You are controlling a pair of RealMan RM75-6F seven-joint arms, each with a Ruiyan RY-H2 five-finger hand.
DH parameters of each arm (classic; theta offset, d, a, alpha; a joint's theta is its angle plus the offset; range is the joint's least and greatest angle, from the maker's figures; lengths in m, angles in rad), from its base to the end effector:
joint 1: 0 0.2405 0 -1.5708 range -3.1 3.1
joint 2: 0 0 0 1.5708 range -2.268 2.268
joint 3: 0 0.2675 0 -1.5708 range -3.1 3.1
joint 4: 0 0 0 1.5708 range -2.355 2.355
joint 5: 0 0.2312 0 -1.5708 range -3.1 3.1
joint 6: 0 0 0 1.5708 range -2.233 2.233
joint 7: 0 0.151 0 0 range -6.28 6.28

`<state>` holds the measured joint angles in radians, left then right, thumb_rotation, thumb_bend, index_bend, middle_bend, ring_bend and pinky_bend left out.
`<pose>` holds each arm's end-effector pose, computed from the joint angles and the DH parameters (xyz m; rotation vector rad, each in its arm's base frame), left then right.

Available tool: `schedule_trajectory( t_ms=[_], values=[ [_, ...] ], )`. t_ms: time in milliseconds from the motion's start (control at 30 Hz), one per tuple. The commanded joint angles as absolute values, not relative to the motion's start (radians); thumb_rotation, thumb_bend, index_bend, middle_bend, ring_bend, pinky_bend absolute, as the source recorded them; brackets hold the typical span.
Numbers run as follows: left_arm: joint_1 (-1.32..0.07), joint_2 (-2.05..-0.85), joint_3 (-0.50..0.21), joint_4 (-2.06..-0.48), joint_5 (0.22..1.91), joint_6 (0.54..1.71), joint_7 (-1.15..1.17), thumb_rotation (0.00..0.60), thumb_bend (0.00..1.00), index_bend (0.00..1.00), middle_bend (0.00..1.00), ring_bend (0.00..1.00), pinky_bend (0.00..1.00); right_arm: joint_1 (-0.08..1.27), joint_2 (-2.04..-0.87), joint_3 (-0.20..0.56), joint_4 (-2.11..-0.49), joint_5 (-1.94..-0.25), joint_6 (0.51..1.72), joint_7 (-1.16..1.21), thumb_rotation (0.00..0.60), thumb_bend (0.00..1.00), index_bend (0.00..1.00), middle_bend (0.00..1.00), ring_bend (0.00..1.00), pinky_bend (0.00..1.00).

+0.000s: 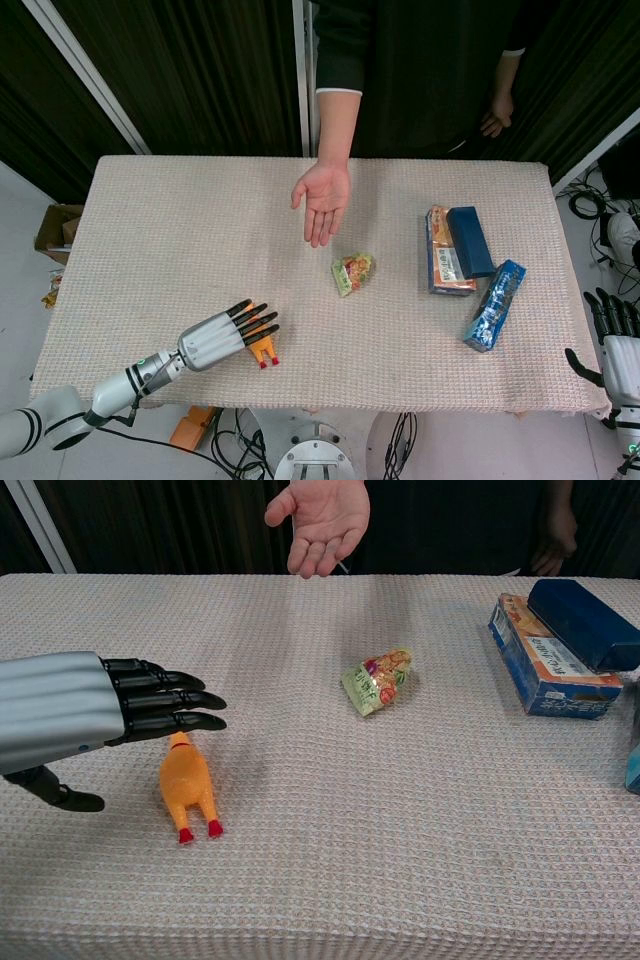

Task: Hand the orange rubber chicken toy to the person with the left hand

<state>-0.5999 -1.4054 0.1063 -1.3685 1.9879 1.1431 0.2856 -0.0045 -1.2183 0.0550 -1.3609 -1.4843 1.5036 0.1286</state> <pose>-0.2111 0.2573 -0.0211 -2.3919 -0.1083 -0.9124 -0.3885 -0.1610 0.1437 1.2945 -0.9232 0.8298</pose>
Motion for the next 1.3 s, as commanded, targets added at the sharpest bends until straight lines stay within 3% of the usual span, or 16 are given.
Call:
schedule_trajectory(
  t_ms=[33, 267, 400, 633, 833, 1133, 1300],
  values=[
    [-0.605, -1.409, 0.111, -1.370, 1.988, 1.141, 0.287, 0.600, 0.03, 0.00, 0.05, 0.05, 0.19, -0.005, -1.217, 0.053, -1.361, -1.485, 1.502, 0.128, 0.600, 0.17, 0.00, 0.00, 0.00, 0.00],
    [-0.625, -1.409, 0.113, -1.382, 1.978, 1.120, 0.304, 0.600, 0.04, 0.01, 0.05, 0.05, 0.19, -0.008, -1.215, 0.055, -1.359, -1.480, 1.504, 0.140, 0.600, 0.17, 0.00, 0.00, 0.00, 0.00],
    [-0.638, -1.400, 0.112, -1.391, 1.959, 1.094, 0.310, 0.600, 0.10, 0.01, 0.08, 0.05, 0.19, -0.006, -1.218, 0.055, -1.359, -1.481, 1.503, 0.138, 0.600, 0.17, 0.00, 0.00, 0.00, 0.00],
    [-0.647, -1.398, 0.119, -1.387, 1.924, 1.046, 0.339, 0.600, 0.16, 0.09, 0.14, 0.11, 0.22, -0.007, -1.221, 0.051, -1.354, -1.480, 1.500, 0.131, 0.600, 0.17, 0.00, 0.00, 0.00, 0.00],
    [-0.645, -1.425, 0.126, -1.348, 1.934, 1.082, 0.324, 0.600, 0.22, 0.20, 0.23, 0.18, 0.28, -0.010, -1.218, 0.055, -1.352, -1.472, 1.501, 0.135, 0.600, 0.17, 0.00, 0.00, 0.00, 0.00],
    [-0.669, -1.486, 0.135, -1.298, 1.956, 1.098, 0.284, 0.600, 0.23, 0.21, 0.25, 0.20, 0.30, -0.005, -1.229, 0.053, -1.334, -1.464, 1.481, 0.139, 0.600, 0.17, 0.00, 0.00, 0.00, 0.00],
    [-0.677, -1.509, 0.133, -1.270, 1.947, 1.096, 0.278, 0.600, 0.28, 0.27, 0.32, 0.25, 0.35, -0.005, -1.228, 0.053, -1.331, -1.463, 1.477, 0.139, 0.600, 0.17, 0.00, 0.00, 0.00, 0.00]
  ],
)
